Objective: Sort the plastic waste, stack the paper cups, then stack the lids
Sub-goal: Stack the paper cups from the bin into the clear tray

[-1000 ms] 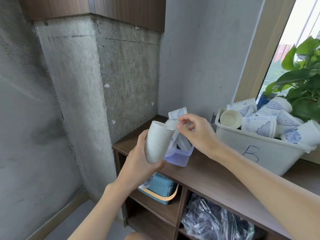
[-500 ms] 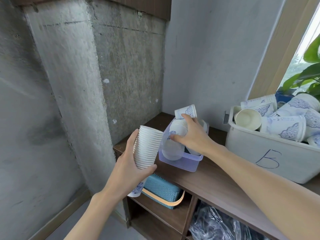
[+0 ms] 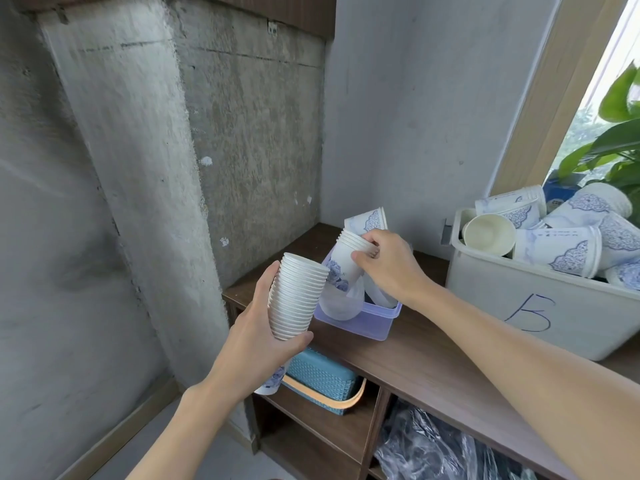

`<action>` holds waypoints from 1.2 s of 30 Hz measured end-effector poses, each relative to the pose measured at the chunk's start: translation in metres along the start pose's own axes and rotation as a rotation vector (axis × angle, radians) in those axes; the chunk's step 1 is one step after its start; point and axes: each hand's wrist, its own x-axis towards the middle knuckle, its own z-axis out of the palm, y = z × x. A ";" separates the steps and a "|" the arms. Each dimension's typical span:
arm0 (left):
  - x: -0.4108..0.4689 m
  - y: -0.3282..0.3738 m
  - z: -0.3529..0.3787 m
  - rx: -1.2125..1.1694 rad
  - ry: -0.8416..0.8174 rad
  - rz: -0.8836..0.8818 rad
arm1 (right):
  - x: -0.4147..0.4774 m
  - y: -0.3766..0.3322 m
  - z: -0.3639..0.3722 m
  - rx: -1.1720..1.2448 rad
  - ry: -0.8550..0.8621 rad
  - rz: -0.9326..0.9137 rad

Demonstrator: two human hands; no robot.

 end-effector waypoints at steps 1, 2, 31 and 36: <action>-0.001 0.002 0.000 -0.001 -0.003 0.002 | -0.002 -0.001 -0.003 0.010 -0.005 -0.011; -0.001 0.004 0.000 -0.003 -0.006 0.005 | -0.004 -0.003 -0.007 0.013 -0.007 -0.022; -0.026 0.077 -0.006 -0.102 -0.031 0.129 | -0.068 -0.078 -0.087 0.166 -0.064 -0.168; -0.028 0.077 0.000 -0.090 -0.006 0.146 | -0.069 -0.075 -0.082 0.263 -0.060 -0.074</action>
